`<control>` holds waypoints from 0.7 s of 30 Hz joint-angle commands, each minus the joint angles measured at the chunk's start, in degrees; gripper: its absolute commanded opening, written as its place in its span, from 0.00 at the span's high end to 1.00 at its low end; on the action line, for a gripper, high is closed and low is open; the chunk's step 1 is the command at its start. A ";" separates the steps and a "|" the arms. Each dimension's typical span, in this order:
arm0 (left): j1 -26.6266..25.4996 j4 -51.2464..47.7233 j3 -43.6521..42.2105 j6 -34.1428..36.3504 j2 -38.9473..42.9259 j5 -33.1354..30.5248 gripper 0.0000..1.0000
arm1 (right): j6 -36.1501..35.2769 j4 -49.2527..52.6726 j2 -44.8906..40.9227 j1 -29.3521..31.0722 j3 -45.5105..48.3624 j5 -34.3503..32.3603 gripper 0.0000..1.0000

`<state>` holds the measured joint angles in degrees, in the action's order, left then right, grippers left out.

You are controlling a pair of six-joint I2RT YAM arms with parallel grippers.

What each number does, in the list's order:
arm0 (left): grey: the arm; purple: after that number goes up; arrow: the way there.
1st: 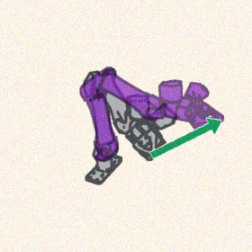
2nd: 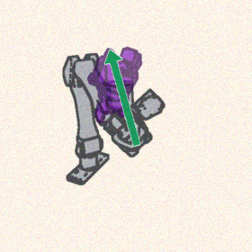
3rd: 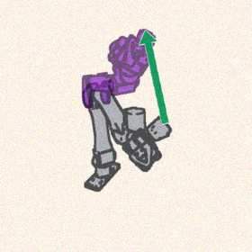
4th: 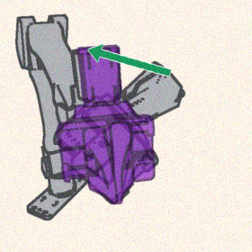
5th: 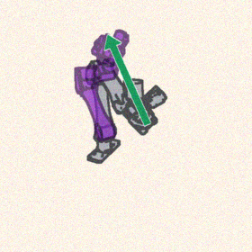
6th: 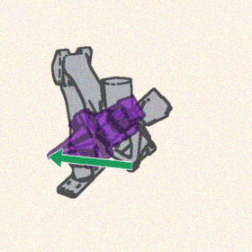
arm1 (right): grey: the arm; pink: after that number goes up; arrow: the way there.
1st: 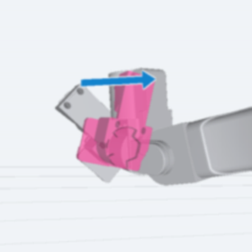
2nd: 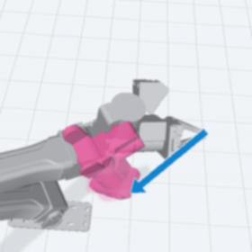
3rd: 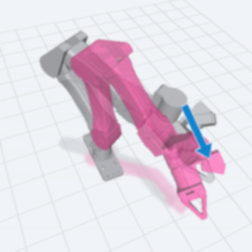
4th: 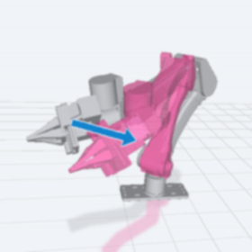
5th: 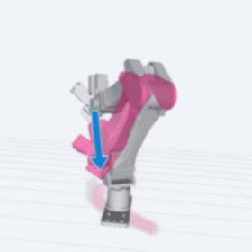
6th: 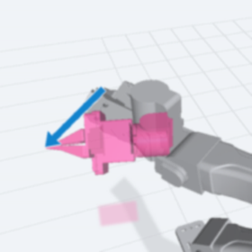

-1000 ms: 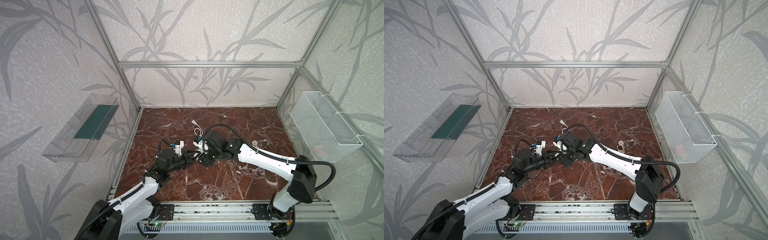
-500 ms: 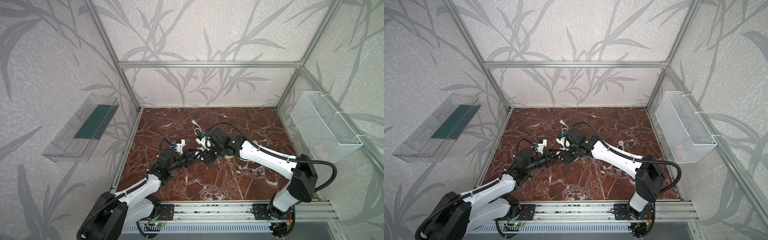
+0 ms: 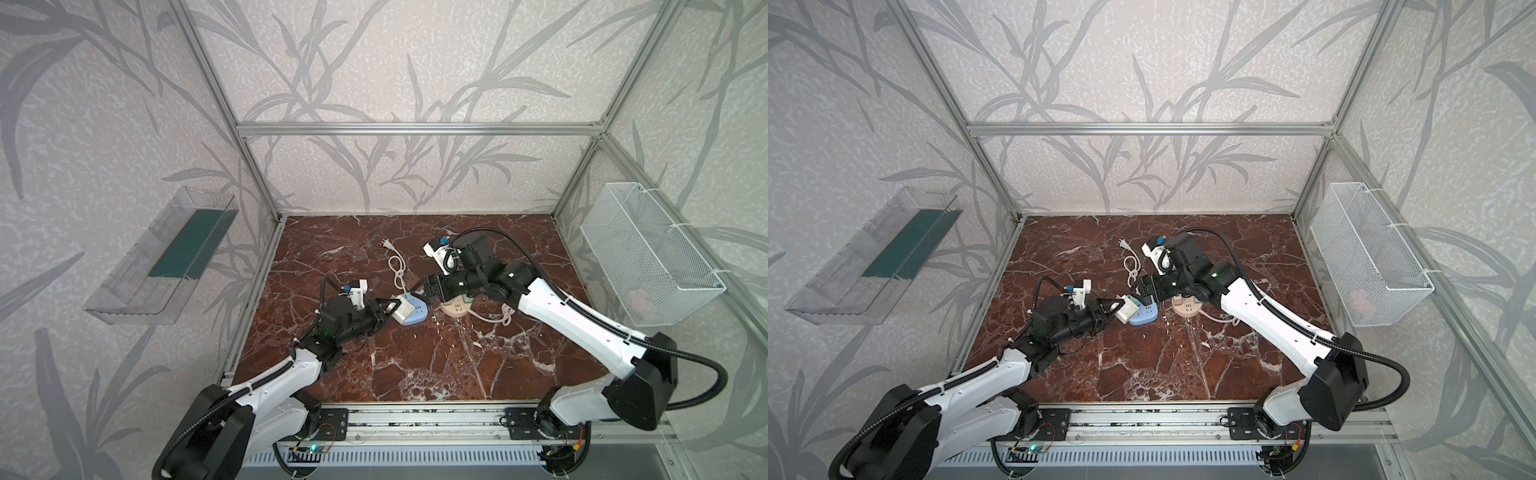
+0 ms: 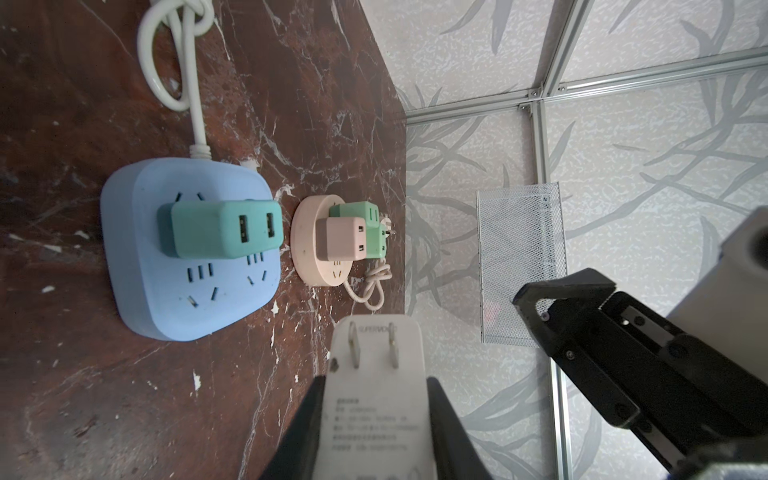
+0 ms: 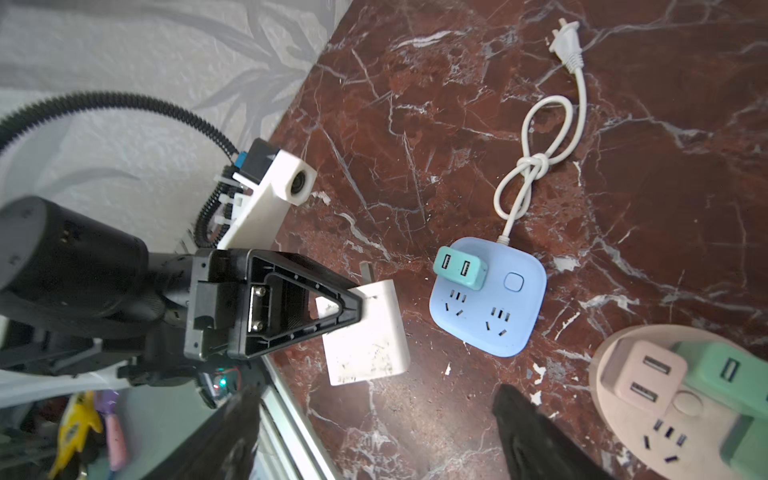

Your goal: Insert the plug

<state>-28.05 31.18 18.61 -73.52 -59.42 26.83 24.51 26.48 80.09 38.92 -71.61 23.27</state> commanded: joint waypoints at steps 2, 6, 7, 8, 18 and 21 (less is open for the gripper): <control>-0.09 3.37 1.13 -0.02 5.26 -6.91 1.00 | 18.50 -16.90 -3.08 -4.65 8.99 10.67 0.36; -0.20 4.13 0.09 -1.12 10.02 -12.55 1.00 | 27.34 -30.24 -4.51 -5.94 14.95 13.77 0.48; -0.18 4.33 -0.27 -1.42 10.97 -13.92 1.00 | 28.13 -31.50 -4.79 -5.88 15.36 13.82 0.47; -0.31 4.71 -0.41 -1.58 11.52 -14.73 1.00 | 28.87 -32.39 -4.97 -5.93 15.51 13.82 0.46; -0.99 13.64 -0.14 -4.00 10.66 -22.07 1.00 | 40.82 -50.41 -3.49 -4.84 19.80 12.94 0.44; -1.58 16.54 1.01 -4.59 8.48 -22.68 1.00 | 41.39 -51.77 -2.21 -3.55 19.45 12.26 0.43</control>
<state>-29.06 40.45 17.37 -76.93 -50.00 6.39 62.78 -18.98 77.10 34.24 -52.21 35.03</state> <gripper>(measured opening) 0.301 0.564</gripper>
